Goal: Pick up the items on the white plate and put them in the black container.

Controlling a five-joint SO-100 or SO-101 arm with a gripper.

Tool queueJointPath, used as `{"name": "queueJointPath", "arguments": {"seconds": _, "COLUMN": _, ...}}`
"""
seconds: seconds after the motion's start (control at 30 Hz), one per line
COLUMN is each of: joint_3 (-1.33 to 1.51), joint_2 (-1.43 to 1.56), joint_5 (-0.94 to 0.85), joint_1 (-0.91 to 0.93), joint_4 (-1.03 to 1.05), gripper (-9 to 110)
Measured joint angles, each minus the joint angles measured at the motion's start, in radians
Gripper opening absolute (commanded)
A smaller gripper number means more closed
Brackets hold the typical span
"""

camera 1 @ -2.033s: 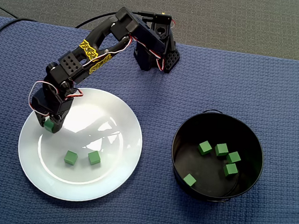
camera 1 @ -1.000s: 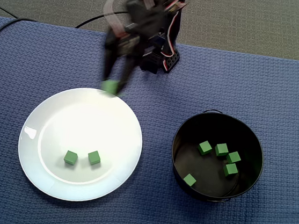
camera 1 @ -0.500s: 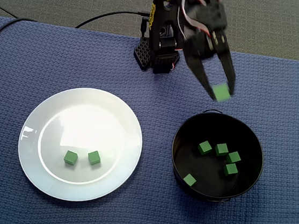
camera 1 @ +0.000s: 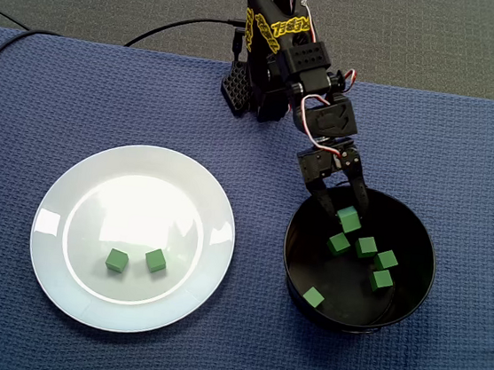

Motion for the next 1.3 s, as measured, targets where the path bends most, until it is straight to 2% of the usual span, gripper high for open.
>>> {"name": "queueJointPath", "arguments": {"seconds": 0.13, "joint_3": 0.021, "joint_2": 0.000, "joint_5": 0.032, "joint_1": 0.002, "joint_4": -0.012, "gripper": 25}}
{"name": "queueJointPath", "arguments": {"seconds": 0.27, "joint_3": -0.012, "joint_2": 0.018, "joint_5": 0.043, "joint_1": 0.034, "joint_4": 0.029, "gripper": 26}}
{"name": "queueJointPath", "arguments": {"seconds": 0.53, "joint_3": -0.426, "joint_2": -0.046, "joint_5": -0.026, "joint_1": 0.321, "joint_4": 0.356, "gripper": 27}}
{"name": "queueJointPath", "arguments": {"seconds": 0.67, "joint_3": -0.572, "joint_2": -0.130, "joint_5": -0.129, "joint_1": 0.526, "joint_4": 0.393, "gripper": 26}}
{"name": "queueJointPath", "arguments": {"seconds": 0.9, "joint_3": -0.607, "joint_2": -0.387, "joint_5": -0.414, "joint_1": 0.788, "joint_4": 0.308, "gripper": 26}}
{"name": "queueJointPath", "arguments": {"seconds": 1.13, "joint_3": -0.854, "joint_2": -0.690, "joint_5": -0.509, "joint_1": 0.844, "joint_4": 0.661, "gripper": 27}}
{"name": "queueJointPath", "arguments": {"seconds": 1.3, "joint_3": -1.003, "joint_2": -0.859, "joint_5": -0.594, "joint_1": 0.868, "joint_4": 0.828, "gripper": 26}}
